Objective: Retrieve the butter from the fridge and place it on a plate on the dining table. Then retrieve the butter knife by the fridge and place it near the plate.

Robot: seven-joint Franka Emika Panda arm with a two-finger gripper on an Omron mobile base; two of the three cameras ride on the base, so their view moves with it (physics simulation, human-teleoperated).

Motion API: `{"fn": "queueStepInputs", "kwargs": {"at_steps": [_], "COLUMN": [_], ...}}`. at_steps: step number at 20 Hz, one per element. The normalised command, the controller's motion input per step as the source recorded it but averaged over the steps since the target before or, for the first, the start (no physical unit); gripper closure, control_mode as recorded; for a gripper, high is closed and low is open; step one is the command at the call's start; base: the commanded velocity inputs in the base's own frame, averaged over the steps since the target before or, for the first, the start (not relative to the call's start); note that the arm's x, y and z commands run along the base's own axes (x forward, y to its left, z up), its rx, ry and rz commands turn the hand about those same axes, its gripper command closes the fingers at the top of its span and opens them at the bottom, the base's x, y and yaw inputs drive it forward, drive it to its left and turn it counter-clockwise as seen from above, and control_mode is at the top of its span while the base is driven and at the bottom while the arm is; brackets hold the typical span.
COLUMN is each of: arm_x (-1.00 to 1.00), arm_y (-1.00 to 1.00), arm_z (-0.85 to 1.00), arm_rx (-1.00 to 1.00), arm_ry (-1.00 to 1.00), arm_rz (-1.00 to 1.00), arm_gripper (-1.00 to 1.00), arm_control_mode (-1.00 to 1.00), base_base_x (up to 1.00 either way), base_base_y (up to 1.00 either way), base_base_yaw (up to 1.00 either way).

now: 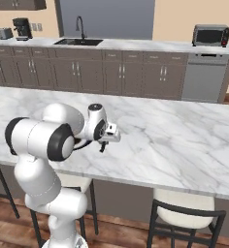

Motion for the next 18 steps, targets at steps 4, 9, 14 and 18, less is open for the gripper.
{"fn": "queueStepInputs", "kwargs": {"at_steps": [4,9,14,18], "arm_x": [0.00,0.00,0.05,0.11], "arm_y": [0.00,0.00,-0.07,-0.11], "arm_z": [-0.14,-0.05,-0.01,-0.04], "arm_rx": [0.00,0.00,0.00,0.00], "arm_ry": [0.00,-0.02,-0.03,0.00], "arm_rz": [0.00,0.00,0.00,0.00], "arm_gripper": [1.00,1.00,1.00,1.00], "arm_control_mode": [-1.00,-1.00,-1.00,-1.00], "base_base_x": [0.00,0.00,0.00,0.00], "base_base_y": [0.00,0.00,0.00,0.00], "base_base_yaw": [0.00,0.00,0.00,0.00]}}
